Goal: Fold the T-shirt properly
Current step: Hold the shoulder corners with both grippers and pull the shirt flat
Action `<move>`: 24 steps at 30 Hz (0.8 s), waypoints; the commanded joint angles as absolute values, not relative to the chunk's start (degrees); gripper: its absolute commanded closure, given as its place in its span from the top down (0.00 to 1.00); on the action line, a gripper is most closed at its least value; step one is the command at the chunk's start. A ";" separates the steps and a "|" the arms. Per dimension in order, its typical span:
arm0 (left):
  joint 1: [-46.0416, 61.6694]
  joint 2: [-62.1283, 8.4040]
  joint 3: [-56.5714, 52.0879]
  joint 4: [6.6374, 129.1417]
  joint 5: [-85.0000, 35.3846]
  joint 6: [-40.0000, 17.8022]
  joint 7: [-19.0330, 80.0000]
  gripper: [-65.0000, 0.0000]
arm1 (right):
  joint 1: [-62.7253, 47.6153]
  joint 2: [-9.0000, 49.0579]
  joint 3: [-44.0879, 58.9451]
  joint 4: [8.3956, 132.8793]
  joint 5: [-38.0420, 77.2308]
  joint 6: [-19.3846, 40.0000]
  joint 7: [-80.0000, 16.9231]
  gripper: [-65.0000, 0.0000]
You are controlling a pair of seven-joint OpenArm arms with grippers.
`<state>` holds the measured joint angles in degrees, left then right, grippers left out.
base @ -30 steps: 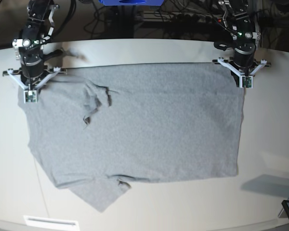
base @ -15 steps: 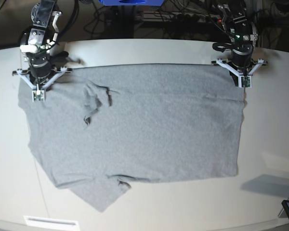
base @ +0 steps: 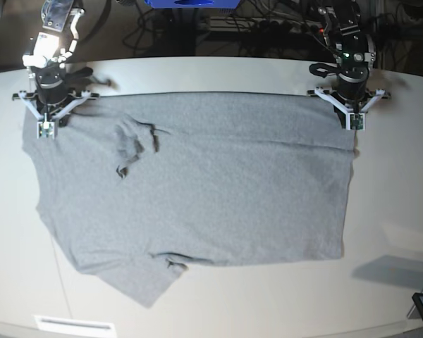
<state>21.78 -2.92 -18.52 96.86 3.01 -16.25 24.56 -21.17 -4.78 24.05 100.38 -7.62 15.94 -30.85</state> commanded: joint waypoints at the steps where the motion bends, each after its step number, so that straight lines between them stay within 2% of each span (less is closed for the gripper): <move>1: 22.29 -3.38 -17.63 97.01 3.21 -16.75 26.24 0.00 | -22.64 -4.62 24.75 99.82 -10.07 15.52 -36.79 0.00; 24: 28.62 -4.53 -17.54 100.44 3.21 -16.75 26.24 0.00 | -25.89 -4.62 24.75 101.23 -10.15 15.52 -36.79 0.00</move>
